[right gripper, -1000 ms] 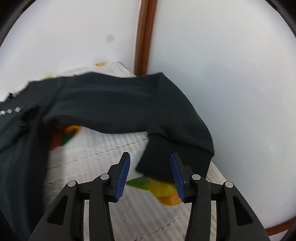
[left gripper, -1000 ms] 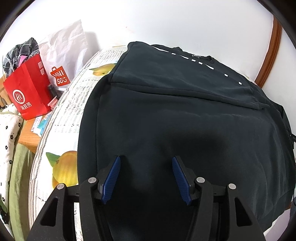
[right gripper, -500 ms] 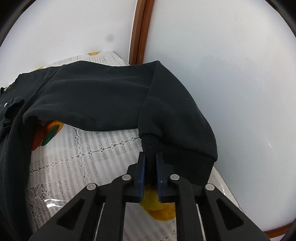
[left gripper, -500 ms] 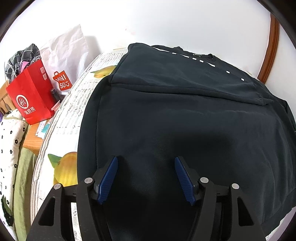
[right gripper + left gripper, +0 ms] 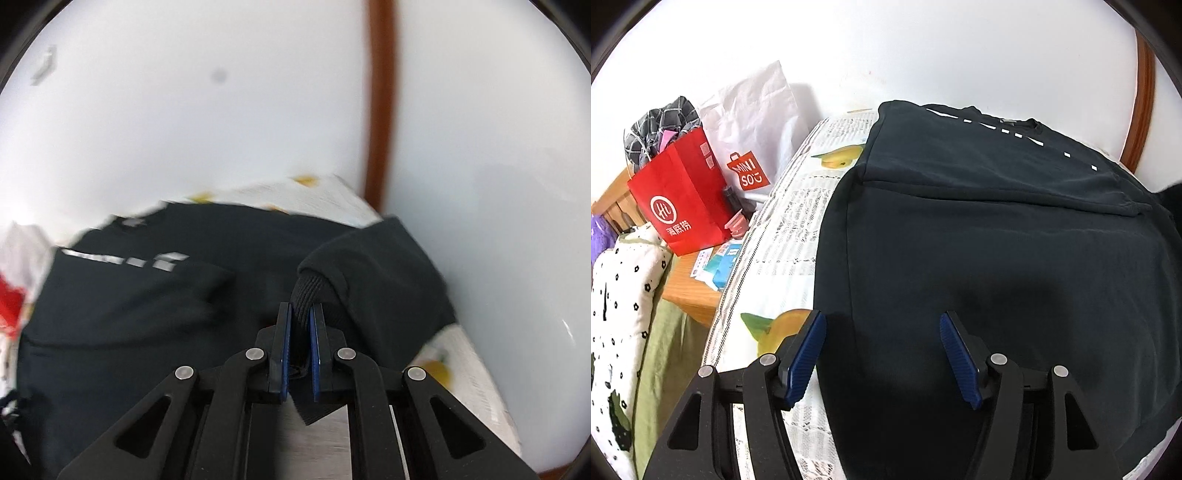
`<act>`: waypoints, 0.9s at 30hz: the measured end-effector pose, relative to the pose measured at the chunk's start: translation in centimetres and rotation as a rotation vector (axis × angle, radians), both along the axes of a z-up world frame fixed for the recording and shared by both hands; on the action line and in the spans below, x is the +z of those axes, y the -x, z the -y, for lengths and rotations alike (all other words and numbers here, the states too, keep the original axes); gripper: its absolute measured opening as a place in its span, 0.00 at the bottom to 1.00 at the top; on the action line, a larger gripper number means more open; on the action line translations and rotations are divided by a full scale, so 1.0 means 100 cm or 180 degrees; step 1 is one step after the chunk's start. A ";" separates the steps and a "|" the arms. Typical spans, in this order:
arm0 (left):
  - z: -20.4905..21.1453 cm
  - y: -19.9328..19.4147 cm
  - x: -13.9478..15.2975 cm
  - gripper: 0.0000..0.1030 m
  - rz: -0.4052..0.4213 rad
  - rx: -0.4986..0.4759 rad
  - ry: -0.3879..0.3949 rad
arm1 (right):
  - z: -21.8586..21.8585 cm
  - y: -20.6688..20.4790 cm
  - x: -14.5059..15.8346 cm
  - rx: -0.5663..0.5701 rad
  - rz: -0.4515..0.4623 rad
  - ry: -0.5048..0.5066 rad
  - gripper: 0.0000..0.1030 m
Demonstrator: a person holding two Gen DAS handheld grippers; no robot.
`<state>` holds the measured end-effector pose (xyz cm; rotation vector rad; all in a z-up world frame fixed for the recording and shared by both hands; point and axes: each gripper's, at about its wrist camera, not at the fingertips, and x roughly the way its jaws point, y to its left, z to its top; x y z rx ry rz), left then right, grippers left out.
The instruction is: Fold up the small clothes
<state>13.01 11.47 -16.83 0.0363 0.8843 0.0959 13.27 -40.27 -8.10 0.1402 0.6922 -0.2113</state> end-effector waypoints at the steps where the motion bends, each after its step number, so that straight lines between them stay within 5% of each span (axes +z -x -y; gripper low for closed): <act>1: -0.002 -0.001 -0.002 0.60 -0.0021 -0.0004 0.0011 | -0.016 -0.005 0.009 0.0106 0.0051 0.0005 0.09; 12: -0.010 -0.003 -0.014 0.64 -0.0022 -0.0045 0.0237 | -0.208 -0.076 0.064 0.1380 0.0263 -0.0355 0.08; 20: -0.009 -0.005 -0.015 0.67 -0.0015 -0.0029 0.0218 | -0.322 -0.132 0.035 0.2089 0.0342 -0.0826 0.08; 27: -0.009 -0.005 -0.015 0.69 -0.0019 -0.0058 0.0239 | -0.373 -0.178 -0.008 0.2195 0.0070 -0.1043 0.09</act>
